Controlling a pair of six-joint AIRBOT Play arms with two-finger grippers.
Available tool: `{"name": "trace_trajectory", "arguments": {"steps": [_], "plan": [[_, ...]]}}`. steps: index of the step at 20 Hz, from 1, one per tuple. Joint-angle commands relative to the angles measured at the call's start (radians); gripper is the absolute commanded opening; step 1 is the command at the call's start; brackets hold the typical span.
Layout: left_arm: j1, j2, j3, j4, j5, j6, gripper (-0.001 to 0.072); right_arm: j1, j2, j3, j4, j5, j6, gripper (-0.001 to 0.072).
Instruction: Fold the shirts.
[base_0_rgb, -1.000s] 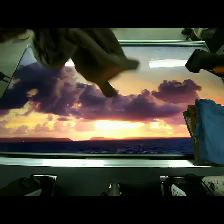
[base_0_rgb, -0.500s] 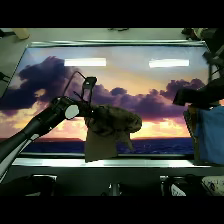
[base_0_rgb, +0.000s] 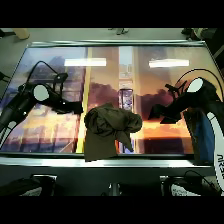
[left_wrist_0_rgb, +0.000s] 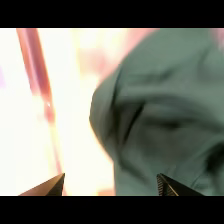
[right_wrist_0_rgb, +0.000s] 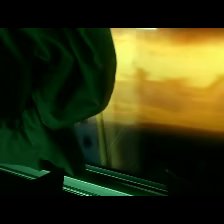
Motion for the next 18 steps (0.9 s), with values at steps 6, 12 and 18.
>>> {"name": "trace_trajectory", "arguments": {"steps": [6,12,18], "plan": [[0.048,-0.120,-0.272,-0.333,0.315,0.026,0.0618,0.068,-0.157,-0.009,0.111,-0.034,-0.067,0.0704],[0.050,-0.201,-0.259,-0.376,0.439,0.024,0.0343,0.132,-0.251,-0.009,0.107,-0.098,-0.064,0.0704],[0.050,-0.171,-0.186,-0.371,0.434,0.080,0.0023,0.219,-0.315,-0.008,0.109,-0.188,-0.061,0.0045]]}}
